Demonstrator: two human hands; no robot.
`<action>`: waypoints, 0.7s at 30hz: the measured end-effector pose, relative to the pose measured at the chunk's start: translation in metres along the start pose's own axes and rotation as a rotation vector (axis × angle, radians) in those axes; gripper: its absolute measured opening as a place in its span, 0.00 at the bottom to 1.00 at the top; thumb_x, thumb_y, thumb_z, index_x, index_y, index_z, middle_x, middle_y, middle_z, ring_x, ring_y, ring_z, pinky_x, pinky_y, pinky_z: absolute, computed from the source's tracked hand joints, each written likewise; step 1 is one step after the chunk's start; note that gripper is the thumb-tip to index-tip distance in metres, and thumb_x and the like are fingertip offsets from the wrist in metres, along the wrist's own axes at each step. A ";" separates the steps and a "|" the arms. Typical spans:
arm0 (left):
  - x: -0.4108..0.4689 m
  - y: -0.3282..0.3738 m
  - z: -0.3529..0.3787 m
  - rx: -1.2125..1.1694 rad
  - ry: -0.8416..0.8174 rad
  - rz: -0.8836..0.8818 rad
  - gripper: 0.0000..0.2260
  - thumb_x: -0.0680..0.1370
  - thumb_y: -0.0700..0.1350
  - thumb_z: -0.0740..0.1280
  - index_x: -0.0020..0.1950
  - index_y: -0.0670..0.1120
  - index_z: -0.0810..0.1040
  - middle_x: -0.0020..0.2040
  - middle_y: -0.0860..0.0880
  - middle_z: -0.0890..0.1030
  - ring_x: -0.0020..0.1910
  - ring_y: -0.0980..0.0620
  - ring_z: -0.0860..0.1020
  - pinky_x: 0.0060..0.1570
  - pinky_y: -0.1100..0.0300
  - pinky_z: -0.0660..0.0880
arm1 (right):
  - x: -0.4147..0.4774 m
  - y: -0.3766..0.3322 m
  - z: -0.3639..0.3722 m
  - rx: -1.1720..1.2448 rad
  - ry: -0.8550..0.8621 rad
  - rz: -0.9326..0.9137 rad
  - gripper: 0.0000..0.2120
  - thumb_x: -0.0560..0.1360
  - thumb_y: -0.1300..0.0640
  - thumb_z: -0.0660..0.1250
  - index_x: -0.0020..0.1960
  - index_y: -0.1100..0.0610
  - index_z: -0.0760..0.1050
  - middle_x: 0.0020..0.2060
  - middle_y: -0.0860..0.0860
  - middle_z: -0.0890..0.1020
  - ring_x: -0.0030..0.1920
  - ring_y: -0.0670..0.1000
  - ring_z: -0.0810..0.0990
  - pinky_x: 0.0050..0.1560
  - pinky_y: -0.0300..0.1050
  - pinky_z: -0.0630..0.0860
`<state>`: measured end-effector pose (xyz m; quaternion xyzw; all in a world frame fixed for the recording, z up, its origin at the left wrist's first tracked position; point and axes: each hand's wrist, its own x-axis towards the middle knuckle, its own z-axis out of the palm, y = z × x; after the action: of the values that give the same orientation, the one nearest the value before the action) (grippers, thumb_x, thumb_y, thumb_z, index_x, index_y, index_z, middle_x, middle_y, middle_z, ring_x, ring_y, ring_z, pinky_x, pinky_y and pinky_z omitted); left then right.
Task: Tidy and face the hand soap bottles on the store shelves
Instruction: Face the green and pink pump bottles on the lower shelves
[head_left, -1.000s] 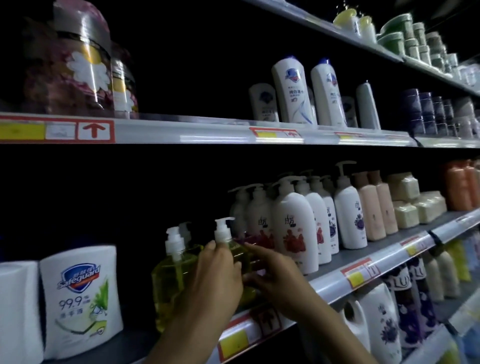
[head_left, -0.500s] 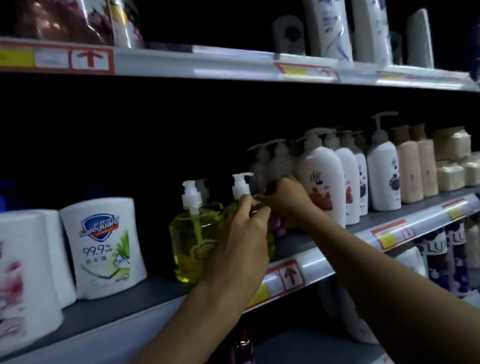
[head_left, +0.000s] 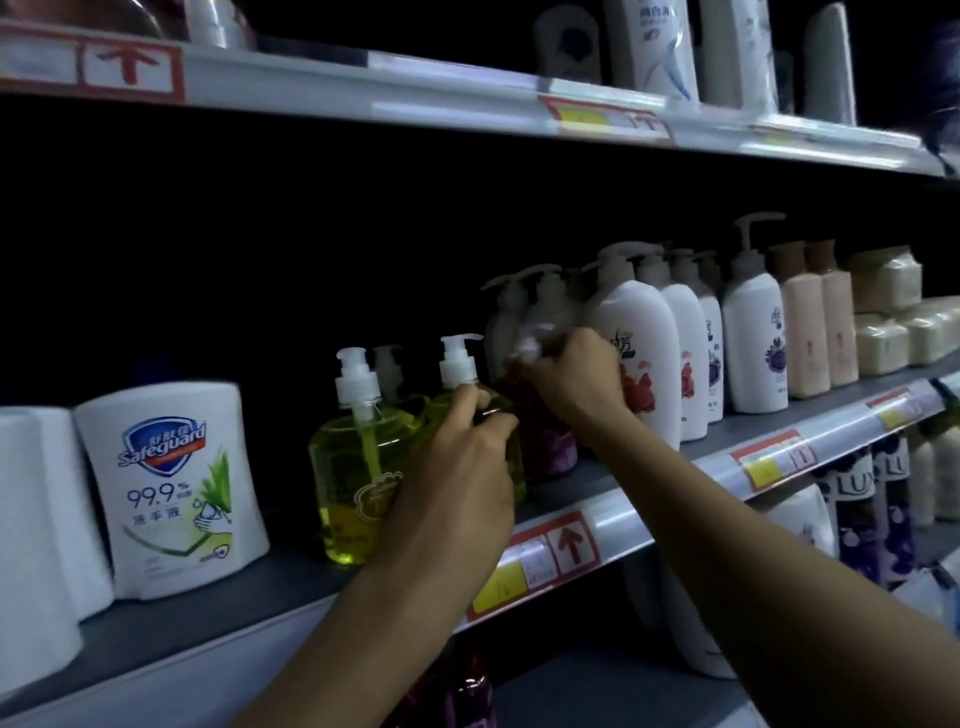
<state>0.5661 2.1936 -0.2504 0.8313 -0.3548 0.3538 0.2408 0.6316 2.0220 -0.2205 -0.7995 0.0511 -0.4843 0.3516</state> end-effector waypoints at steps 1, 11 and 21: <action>-0.001 -0.001 0.000 0.000 0.002 0.008 0.18 0.78 0.37 0.63 0.67 0.49 0.73 0.69 0.56 0.59 0.51 0.53 0.76 0.46 0.61 0.75 | -0.006 -0.001 -0.006 0.036 0.044 -0.038 0.17 0.73 0.44 0.68 0.36 0.57 0.79 0.29 0.52 0.80 0.32 0.52 0.80 0.35 0.53 0.79; -0.023 0.022 -0.011 -0.253 0.093 0.015 0.16 0.78 0.56 0.60 0.63 0.53 0.75 0.49 0.58 0.77 0.44 0.58 0.77 0.41 0.70 0.72 | -0.088 -0.041 -0.110 0.480 0.261 0.017 0.16 0.66 0.42 0.75 0.44 0.54 0.82 0.40 0.64 0.79 0.40 0.64 0.79 0.41 0.63 0.78; -0.164 0.053 0.063 -0.573 -0.609 -0.207 0.25 0.81 0.42 0.60 0.77 0.50 0.58 0.66 0.27 0.67 0.67 0.36 0.67 0.63 0.49 0.58 | -0.248 0.063 -0.078 0.697 -0.241 0.563 0.10 0.51 0.62 0.79 0.31 0.58 0.82 0.25 0.52 0.80 0.28 0.47 0.78 0.30 0.35 0.72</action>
<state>0.4708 2.1877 -0.4072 0.8285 -0.4082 -0.0466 0.3805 0.4540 2.0396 -0.4201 -0.6393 0.0590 -0.2618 0.7206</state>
